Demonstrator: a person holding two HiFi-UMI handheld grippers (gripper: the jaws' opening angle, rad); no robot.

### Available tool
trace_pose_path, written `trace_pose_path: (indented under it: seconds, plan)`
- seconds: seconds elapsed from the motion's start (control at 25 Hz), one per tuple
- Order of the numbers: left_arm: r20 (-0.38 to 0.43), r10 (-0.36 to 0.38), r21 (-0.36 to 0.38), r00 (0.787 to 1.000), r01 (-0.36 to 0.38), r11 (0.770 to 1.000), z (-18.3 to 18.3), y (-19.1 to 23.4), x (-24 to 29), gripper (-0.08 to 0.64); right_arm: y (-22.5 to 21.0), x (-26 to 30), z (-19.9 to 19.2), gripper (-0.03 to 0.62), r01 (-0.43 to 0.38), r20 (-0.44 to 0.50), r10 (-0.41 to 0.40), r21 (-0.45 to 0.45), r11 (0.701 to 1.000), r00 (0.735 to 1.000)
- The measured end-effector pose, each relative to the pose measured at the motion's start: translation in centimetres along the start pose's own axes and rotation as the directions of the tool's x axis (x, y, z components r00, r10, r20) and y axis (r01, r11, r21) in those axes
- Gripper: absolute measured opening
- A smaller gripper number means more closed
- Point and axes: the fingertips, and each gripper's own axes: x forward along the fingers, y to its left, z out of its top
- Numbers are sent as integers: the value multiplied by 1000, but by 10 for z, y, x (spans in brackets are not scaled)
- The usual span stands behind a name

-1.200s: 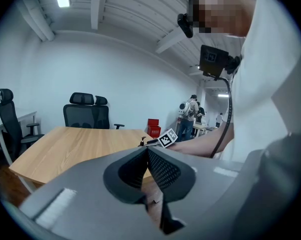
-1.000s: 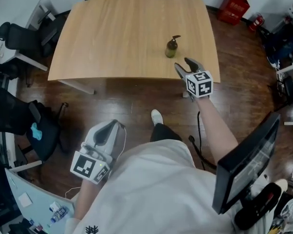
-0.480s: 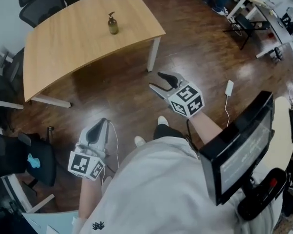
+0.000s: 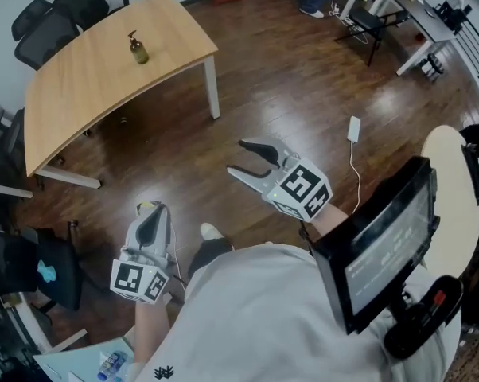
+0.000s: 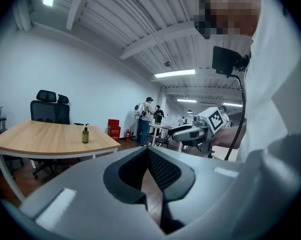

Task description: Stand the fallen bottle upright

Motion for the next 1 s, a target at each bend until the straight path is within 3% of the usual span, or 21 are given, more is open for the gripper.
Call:
trace_pose_path:
  seconds: [0.28,0.48,0.76,1.0]
  plan:
    - [-35,-34,-32,999,33,999,-24,-88,-7,-2,32,-77,-28,214,-18,-1,18,12,1000,1000]
    - [-58,-59,-4,997,59,998,-30,-131,-10,-2,40,-118,-42,196,6,2,-6,14,1000,1000]
    - [-60,-69,10,996,69,998,-31,-154,-14,-2,46,-136,-47,185,12,10,-12,1,1000,1000]
    - [-55,-75,3,996,75,997,-34,-141,-9,-2,40,-127,-49,176,27,4,-27,11,1000,1000]
